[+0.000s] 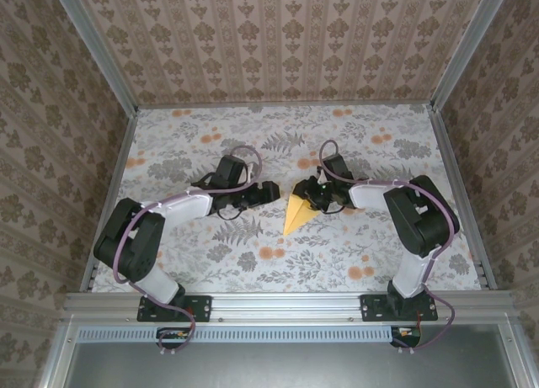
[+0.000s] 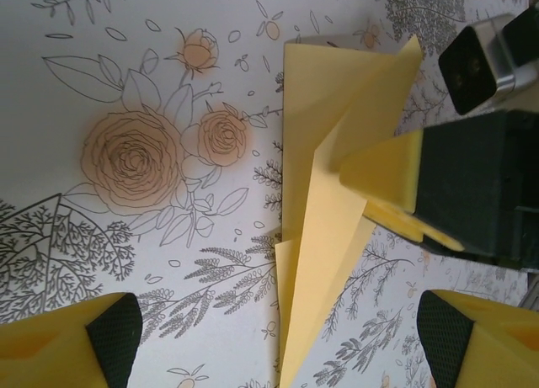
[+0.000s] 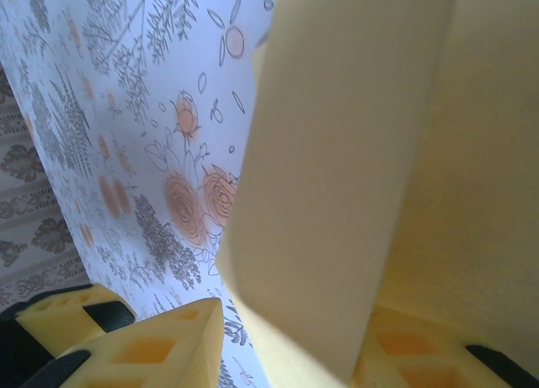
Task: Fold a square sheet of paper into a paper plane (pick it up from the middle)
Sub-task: Turn over the paper at the center of the table.
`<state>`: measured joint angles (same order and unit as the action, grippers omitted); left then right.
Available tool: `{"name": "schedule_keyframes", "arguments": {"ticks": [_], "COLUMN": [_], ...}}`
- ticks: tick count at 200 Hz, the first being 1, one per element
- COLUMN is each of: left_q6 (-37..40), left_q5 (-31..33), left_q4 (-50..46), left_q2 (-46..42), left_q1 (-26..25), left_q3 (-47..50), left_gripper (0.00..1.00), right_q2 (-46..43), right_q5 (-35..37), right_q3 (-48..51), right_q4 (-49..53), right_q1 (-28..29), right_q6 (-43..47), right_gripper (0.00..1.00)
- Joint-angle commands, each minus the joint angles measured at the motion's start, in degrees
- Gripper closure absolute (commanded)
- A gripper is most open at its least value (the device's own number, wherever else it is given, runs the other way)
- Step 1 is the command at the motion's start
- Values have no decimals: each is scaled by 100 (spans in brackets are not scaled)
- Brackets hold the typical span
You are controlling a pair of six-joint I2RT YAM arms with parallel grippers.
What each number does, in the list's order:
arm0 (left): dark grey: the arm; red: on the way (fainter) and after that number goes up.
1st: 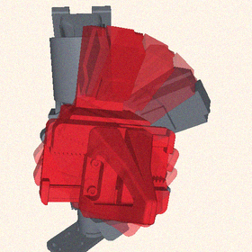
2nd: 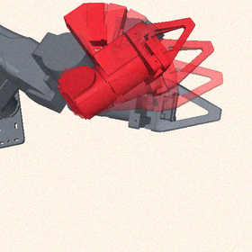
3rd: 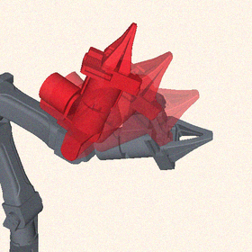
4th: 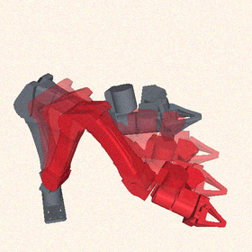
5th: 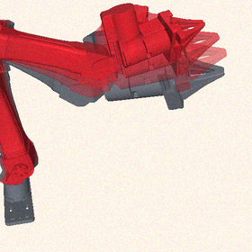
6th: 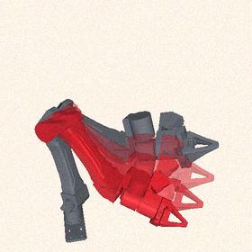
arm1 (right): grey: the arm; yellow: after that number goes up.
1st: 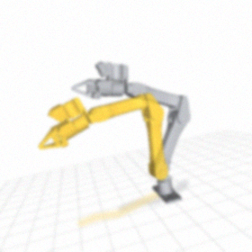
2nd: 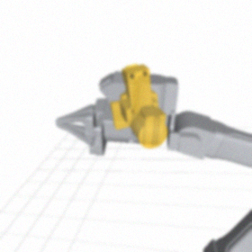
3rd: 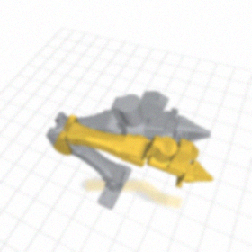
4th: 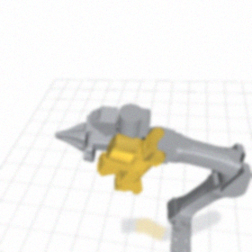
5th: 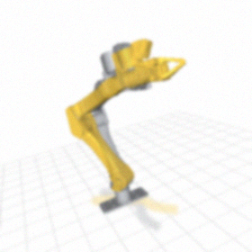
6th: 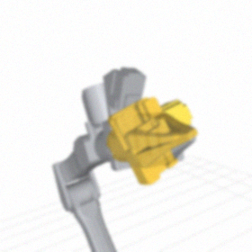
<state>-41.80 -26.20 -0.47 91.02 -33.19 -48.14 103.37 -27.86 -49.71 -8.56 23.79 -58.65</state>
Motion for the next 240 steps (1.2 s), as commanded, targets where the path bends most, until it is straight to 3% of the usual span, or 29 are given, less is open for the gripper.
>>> {"name": "schedule_keyframes", "arguments": {"ticks": [1,33,62,78,117,157,199,225,240], "left_q6": [-100,-104,-160,-224,-717,-1363,-2066,-2470,-2680], "left_q5": [-79,-118,-204,-331,-1014,-1825,-2179,-2171,-2144], "left_q4": [-16,-15,-16,34,622,1565,2550,3194,3642], "left_q2": [-64,-157,-312,-476,-1013,-1297,-1070,-903,-791], "left_q1": [92,178,282,371,560,563,522,532,564], "left_q3": [73,145,259,358,692,865,911,979,1029], "left_gripper": [11,11,11,10,3,0,0,10,25], "right_q2": [112,174,10,-227,-781,-685,-497,-480,-465], "right_q5": [-81,-58,-80,-138,-642,-1338,-1648,-1730,-1770], "right_q3": [128,225,207,203,96,-282,-461,-470,-440], "right_q4": [-156,-356,-445,-569,-1292,-2441,-3305,-3339,-3341], "right_q1": [140,205,205,207,170,159,236,266,268], "right_q6": [132,262,365,448,322,-795,-1625,-1702,-1720], "right_gripper": [65,73,91,95,97,97,96,96,96]}}
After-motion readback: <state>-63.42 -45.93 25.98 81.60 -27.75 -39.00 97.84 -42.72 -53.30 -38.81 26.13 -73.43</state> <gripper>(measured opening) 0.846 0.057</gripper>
